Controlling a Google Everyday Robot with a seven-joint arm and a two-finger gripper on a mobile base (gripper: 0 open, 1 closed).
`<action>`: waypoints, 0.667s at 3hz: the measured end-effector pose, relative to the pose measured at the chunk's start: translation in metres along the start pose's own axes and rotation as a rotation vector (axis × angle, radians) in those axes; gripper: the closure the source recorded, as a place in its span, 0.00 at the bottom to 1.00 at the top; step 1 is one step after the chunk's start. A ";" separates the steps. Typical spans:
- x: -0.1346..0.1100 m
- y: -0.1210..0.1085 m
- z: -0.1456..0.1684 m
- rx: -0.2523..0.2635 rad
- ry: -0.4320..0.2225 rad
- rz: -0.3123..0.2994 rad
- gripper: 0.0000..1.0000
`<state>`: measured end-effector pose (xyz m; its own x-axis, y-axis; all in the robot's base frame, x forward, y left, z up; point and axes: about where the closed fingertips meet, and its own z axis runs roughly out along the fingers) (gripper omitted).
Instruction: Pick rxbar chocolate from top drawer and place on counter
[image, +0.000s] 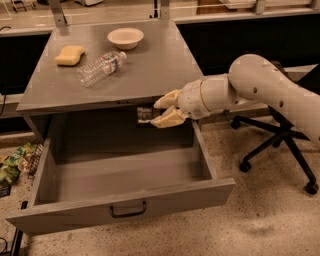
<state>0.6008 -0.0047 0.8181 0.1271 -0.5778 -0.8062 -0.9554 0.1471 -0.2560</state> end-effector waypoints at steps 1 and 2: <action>-0.024 -0.010 -0.009 0.011 -0.037 -0.051 1.00; -0.046 -0.035 -0.018 0.020 -0.057 -0.109 1.00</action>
Offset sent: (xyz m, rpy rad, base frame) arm 0.0728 -0.0025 0.1329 0.0497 -0.2433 0.0687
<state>0.6239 0.0024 0.8740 0.2456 -0.5447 -0.8019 -0.9297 0.1020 -0.3540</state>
